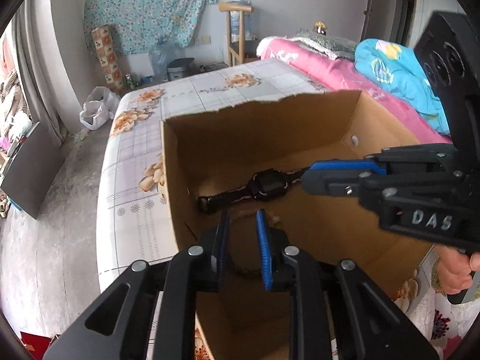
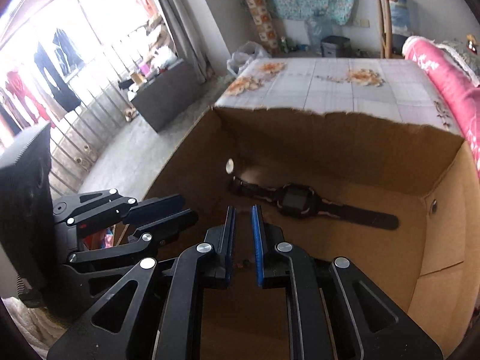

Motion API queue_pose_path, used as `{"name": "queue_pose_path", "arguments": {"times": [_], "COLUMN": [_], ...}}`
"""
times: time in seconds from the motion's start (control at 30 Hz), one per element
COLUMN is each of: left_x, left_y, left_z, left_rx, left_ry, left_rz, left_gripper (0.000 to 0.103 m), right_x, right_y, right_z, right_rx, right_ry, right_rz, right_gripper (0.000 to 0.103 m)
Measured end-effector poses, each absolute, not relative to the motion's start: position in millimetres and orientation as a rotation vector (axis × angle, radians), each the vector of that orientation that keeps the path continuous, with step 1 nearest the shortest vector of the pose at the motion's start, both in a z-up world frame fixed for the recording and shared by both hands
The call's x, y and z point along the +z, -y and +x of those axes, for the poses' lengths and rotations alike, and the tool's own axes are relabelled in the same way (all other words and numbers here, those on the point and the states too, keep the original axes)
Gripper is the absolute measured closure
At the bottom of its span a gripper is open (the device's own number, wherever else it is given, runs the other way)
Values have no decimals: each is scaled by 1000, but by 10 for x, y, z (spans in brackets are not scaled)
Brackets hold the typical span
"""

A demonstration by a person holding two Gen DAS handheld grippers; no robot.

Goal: Organize jewelry
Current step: 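Carry the bead bracelet with the left gripper over the box, then open the left gripper to drop the bracelet into the box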

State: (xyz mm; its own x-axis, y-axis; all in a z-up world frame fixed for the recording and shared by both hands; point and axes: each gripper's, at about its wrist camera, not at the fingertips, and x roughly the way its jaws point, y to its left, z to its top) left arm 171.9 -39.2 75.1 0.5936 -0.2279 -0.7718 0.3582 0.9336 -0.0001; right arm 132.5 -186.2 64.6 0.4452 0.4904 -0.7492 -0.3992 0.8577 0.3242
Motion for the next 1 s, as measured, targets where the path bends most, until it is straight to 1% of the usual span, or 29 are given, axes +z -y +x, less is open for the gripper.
{"name": "queue_pose_path", "arguments": {"times": [0.1,0.2,0.23,0.27,0.3,0.37,0.47,0.6,0.73,0.8,1.0], "left_x": [852,976,1010,1065,1107,1183,1218,1049,680,556,527], "left_y": [341,281,269,237,213,167,135,179,308,347,297], "left_z": [1636,1471,1423,1323,1234,1020,726,491,544,629,820], "left_rx": [-338,-343,-347,-353,-358,-379,-414,-441,-400,-393,-370], "left_ry": [-837,-785,-773,-750,-730,-682,-634,-664,-799,-833,-818], "left_rz": [149,124,117,106,97,82,65,70,96,83,-25], "left_gripper": [80,68,60,55,48,34,25,21,21,21,21], "right_x": [739,873,922,975,1044,1121,1148,887,550,466,501], "right_y": [2027,2247,2317,2390,2477,2571,2705,2734,2761,2791,2841], "right_z": [1266,1086,1005,906,754,525,154,-117,15,122,386], "right_rx": [543,538,537,537,545,540,572,573,472,416,344], "right_ry": [-916,-870,-853,-832,-804,-759,-713,-786,-923,-959,-927], "right_rz": [129,160,165,171,175,180,201,248,307,322,360], "right_gripper": [89,87,87,87,87,84,80,80,79,79,78]}}
